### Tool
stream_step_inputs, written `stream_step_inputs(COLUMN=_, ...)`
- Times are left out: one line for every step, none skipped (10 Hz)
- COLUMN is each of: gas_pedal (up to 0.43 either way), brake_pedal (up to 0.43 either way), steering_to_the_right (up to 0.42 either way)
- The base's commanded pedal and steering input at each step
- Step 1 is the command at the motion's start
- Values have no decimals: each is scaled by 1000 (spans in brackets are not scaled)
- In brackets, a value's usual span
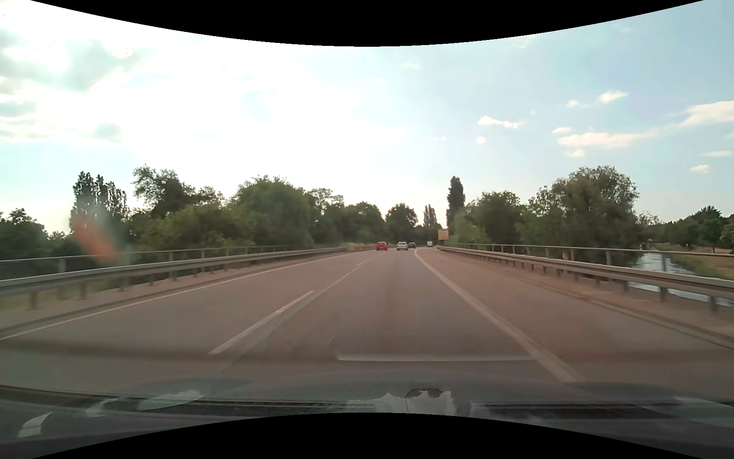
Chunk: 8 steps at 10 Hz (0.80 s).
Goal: Follow the waypoints while adhering to traffic rules and regulations
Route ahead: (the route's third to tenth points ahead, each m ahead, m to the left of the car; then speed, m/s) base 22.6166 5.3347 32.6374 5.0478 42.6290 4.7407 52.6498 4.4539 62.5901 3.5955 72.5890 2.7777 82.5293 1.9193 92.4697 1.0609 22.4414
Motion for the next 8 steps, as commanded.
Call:
stream_step_inputs(gas_pedal=87, brake_pedal=0, steering_to_the_right=6)
stream_step_inputs(gas_pedal=87, brake_pedal=0, steering_to_the_right=6)
stream_step_inputs(gas_pedal=87, brake_pedal=0, steering_to_the_right=6)
stream_step_inputs(gas_pedal=87, brake_pedal=0, steering_to_the_right=5)
stream_step_inputs(gas_pedal=87, brake_pedal=0, steering_to_the_right=5)
stream_step_inputs(gas_pedal=87, brake_pedal=0, steering_to_the_right=5)
stream_step_inputs(gas_pedal=87, brake_pedal=0, steering_to_the_right=5)
stream_step_inputs(gas_pedal=87, brake_pedal=0, steering_to_the_right=5)
